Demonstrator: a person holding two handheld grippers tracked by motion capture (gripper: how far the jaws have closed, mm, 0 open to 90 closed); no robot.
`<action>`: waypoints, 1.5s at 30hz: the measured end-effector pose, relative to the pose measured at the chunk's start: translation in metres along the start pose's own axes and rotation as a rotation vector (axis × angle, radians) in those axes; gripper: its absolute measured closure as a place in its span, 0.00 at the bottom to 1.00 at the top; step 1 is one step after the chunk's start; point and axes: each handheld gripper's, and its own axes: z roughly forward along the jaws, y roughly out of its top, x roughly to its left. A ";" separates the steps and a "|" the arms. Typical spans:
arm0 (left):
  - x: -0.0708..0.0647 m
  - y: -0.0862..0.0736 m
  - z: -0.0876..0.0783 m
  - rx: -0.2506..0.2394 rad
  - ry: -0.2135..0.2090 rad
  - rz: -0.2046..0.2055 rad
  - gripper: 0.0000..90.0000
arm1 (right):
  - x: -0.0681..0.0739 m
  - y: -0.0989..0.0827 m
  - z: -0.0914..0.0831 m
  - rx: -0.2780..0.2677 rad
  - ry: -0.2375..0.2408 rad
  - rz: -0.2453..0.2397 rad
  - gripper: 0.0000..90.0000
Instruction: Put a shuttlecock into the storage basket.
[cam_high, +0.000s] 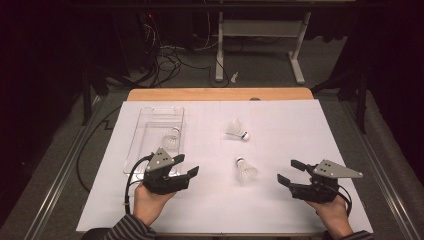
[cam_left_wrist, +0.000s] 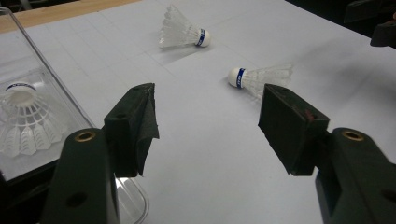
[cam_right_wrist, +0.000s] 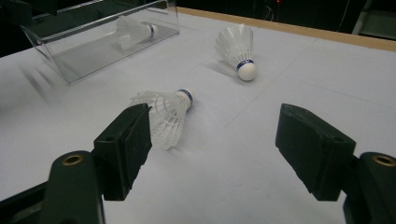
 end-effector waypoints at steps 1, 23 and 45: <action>-0.001 0.000 0.001 0.000 -0.002 0.001 0.42 | 0.000 0.000 0.000 0.000 0.001 0.000 0.31; -0.012 -0.004 0.023 0.031 -0.026 0.019 0.42 | 0.000 0.000 0.000 0.006 -0.002 0.001 0.31; -0.022 -0.007 0.042 0.042 -0.052 0.010 0.42 | -0.001 0.000 0.000 0.005 -0.002 -0.001 0.31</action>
